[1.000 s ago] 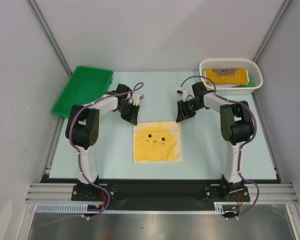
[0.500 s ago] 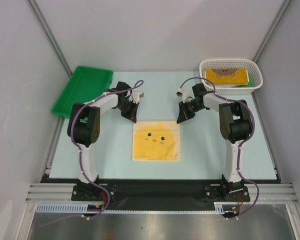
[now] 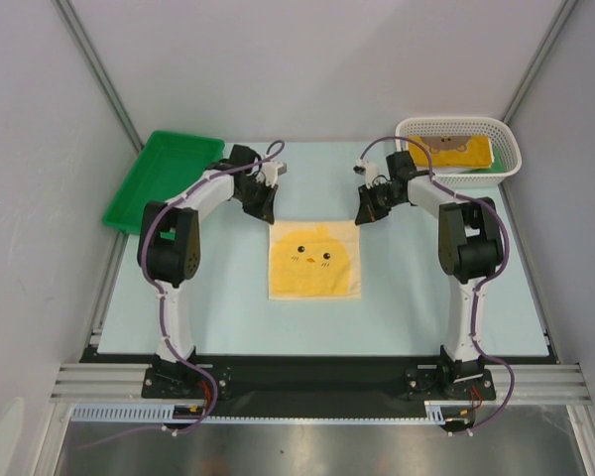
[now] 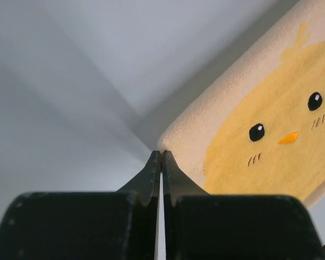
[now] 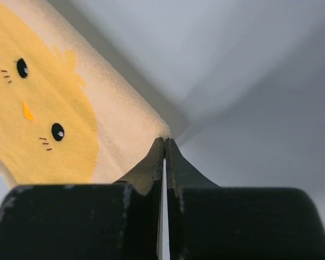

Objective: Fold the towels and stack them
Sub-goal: Fold the towel

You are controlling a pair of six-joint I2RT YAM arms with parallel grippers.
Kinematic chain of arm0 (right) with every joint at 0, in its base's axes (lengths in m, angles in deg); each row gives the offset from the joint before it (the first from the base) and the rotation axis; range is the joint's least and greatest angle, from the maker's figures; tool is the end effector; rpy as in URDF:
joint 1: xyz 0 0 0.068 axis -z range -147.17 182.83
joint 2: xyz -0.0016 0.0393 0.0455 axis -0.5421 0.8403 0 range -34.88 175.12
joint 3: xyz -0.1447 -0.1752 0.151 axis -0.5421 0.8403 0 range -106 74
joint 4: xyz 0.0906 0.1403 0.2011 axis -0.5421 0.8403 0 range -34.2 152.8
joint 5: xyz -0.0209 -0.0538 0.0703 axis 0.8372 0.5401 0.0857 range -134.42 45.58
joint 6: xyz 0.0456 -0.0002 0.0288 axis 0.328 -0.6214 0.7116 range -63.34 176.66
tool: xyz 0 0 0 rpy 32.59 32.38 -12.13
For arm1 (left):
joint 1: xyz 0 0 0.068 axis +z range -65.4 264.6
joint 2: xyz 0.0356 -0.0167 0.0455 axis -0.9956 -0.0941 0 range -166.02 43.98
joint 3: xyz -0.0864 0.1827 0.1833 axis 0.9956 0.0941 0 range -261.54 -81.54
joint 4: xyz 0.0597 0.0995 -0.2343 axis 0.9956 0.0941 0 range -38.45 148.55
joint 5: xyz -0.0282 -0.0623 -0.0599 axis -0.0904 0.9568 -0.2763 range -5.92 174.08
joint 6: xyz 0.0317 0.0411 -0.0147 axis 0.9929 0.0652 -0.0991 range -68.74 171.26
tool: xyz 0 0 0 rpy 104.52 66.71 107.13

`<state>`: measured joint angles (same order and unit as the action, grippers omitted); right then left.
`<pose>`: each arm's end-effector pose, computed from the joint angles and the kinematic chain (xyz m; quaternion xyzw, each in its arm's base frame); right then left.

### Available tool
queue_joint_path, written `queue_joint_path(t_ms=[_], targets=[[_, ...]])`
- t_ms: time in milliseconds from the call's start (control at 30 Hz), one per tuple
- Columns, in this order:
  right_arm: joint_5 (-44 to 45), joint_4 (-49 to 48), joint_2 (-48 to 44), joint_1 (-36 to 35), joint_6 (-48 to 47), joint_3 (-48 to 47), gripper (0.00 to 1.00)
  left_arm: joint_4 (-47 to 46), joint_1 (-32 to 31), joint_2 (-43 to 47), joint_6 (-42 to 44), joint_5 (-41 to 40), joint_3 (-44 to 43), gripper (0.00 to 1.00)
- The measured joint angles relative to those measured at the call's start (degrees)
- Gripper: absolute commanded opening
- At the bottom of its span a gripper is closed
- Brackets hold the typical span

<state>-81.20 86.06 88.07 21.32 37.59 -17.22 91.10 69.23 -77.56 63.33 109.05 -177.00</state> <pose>0.4383 0.1110 0.1667 -0.3164 0.8680 0.2902 0.2493 0.4283 -0.1334 0.1880 0.2708 0.9163 -0.2172 0.2000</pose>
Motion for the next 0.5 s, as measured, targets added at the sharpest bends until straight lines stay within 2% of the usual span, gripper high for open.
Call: queue_joint_path(t_ms=[133, 333, 500], targets=[[1.99, -3.69, -3.91, -0.07, 0.13, 6.40, 0.00, -0.92, 0.00, 2.08, 0.00, -0.11, 1.70, 0.00], [4.72, -11.47, -16.92, -1.31, 2.25, 18.93, 0.00, -3.08, -0.11, 9.75, -0.17, 0.02, 8.98, 0.00], [6.67, -16.20, -25.35, -2.56, 4.11, 25.27, 0.00, -5.22, -0.20, 16.02, -0.63, 0.28, 15.17, 0.00]])
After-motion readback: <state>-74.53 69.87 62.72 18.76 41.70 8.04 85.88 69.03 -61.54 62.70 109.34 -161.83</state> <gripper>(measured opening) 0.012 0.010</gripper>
